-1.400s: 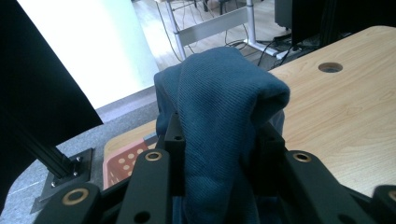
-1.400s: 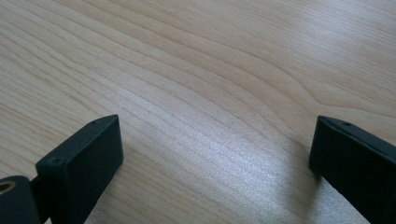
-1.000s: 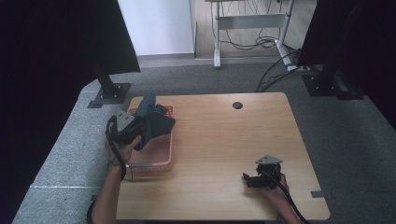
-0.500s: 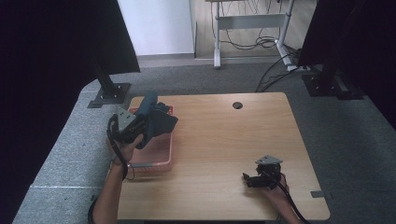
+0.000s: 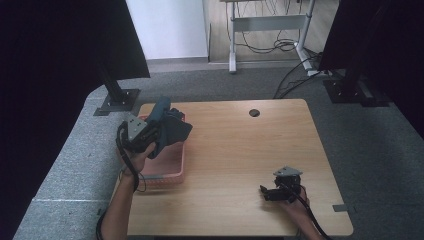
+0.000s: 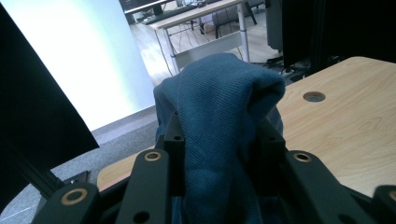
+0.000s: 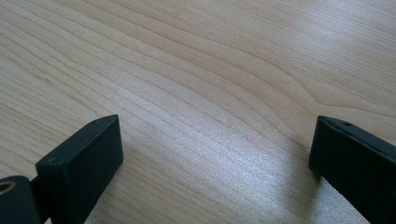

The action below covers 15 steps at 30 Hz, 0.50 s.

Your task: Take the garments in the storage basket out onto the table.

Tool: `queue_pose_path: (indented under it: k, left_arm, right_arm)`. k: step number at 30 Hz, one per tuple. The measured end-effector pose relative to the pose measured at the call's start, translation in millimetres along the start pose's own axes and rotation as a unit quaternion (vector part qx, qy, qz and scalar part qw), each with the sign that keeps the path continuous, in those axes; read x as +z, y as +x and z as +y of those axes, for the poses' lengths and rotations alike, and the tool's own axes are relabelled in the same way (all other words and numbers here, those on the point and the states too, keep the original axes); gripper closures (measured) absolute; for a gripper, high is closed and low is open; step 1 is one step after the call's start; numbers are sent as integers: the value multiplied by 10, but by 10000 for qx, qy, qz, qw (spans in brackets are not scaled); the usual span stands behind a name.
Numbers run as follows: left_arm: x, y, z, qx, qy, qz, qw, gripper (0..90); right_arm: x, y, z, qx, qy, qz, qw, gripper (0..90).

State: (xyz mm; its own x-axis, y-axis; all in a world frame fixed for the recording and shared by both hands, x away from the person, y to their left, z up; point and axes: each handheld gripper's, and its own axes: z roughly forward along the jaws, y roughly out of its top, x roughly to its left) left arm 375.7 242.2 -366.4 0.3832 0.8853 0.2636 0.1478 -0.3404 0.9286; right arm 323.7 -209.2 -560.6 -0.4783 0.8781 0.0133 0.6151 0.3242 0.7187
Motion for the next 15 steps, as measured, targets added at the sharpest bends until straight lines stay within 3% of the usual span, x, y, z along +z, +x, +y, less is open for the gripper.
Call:
queue_pose_path:
  k: [6, 15]
  left_arm:
    - [10, -63, 66, 55, -102, 38, 9999, 653]
    - [61, -150, 133, 102, -117, -86, 9998, 653]
  right_arm:
    - [0, 0, 0, 3, -2, -1, 10000, 22]
    - [1, 0, 0, -1, -4, -2, 10000, 22]
